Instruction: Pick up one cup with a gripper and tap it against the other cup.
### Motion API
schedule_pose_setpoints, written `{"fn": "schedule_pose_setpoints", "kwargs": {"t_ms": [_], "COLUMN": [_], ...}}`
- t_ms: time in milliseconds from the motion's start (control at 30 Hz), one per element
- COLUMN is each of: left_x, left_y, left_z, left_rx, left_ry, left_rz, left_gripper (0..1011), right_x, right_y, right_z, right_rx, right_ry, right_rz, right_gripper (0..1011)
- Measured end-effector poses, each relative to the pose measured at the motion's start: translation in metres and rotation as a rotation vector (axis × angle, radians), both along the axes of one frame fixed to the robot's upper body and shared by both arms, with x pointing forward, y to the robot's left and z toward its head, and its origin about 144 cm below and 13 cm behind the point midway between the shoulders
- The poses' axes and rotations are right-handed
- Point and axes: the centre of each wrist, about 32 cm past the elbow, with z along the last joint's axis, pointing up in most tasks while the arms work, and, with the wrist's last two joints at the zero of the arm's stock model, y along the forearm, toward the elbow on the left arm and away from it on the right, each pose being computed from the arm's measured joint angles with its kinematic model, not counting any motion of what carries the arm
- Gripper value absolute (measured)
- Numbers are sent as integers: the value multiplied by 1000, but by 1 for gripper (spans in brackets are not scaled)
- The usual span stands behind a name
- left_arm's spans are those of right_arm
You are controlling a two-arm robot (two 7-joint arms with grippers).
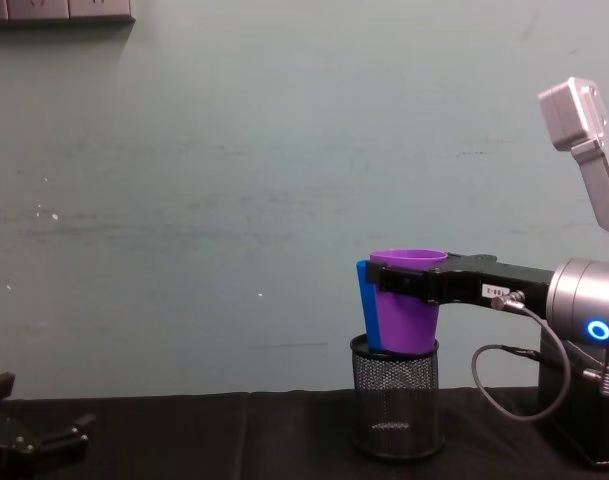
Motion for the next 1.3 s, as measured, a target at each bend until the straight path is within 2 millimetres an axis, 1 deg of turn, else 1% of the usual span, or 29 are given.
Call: {"fn": "schedule_pose_setpoints", "kwargs": {"t_ms": [733, 1300], "left_x": [0, 0], "left_y": [0, 0], "left_z": [0, 0], "left_rx": [0, 0], "left_ry": [0, 0], "left_rz": [0, 0], "left_gripper": [1000, 1000], "right_x": [6, 5], "right_y": [3, 3], "right_z": [5, 5], "right_rx": [-7, -7], "right_ry": [16, 15], "right_rz": [-16, -15], "right_gripper": [734, 734]}}
